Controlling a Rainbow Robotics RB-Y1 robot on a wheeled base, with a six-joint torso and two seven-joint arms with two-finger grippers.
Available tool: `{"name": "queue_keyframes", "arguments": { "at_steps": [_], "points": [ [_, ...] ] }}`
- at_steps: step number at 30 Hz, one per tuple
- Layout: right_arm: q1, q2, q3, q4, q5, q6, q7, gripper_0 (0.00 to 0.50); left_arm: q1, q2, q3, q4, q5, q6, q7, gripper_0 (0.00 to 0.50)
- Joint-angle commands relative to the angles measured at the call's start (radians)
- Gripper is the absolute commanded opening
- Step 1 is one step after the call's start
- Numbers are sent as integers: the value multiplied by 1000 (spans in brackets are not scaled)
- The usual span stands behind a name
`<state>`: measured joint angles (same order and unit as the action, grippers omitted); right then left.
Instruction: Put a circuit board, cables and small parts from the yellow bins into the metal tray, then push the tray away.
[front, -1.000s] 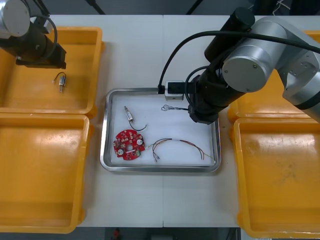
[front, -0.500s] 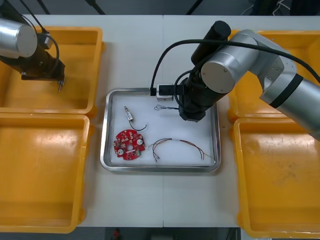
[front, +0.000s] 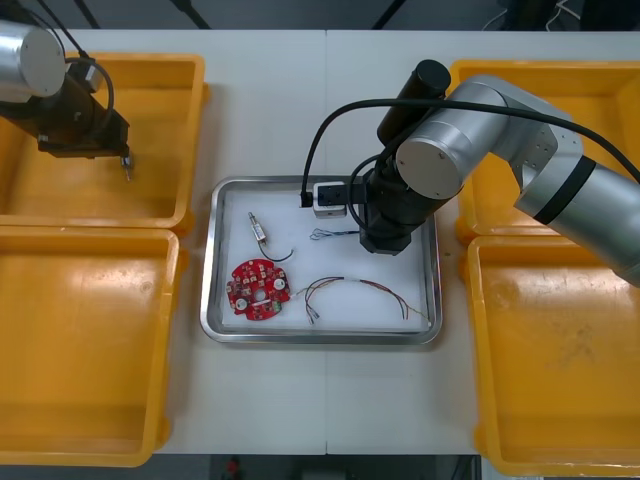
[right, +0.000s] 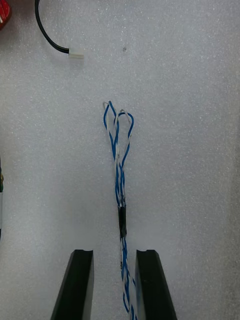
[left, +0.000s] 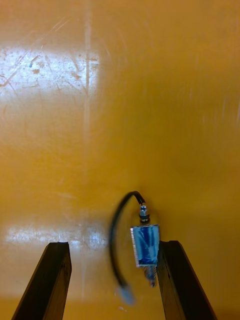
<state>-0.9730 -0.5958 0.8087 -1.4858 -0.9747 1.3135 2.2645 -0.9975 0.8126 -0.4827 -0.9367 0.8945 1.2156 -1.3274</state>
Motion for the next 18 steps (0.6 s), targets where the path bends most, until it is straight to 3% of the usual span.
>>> {"name": "queue_keyframes", "arguments": {
  "at_steps": [1, 4, 11, 18],
  "points": [
    [-46, 1, 6, -2, -12, 0, -26, 500, -53, 10, 47, -7, 9, 21, 7, 500],
    [-46, -10, -9, -10, -16, 13, -34, 500, -53, 10, 45, -7, 4, 21, 0, 500],
    [-44, -42, -118, -88, -27, 162, -66, 500, -50, 5, 41, -7, 18, 21, -3, 500],
    [-26, -91, -256, -214, -38, 332, -257, 500, -38, -1, -4, -7, 52, -30, 13, 500]
  ]
}}
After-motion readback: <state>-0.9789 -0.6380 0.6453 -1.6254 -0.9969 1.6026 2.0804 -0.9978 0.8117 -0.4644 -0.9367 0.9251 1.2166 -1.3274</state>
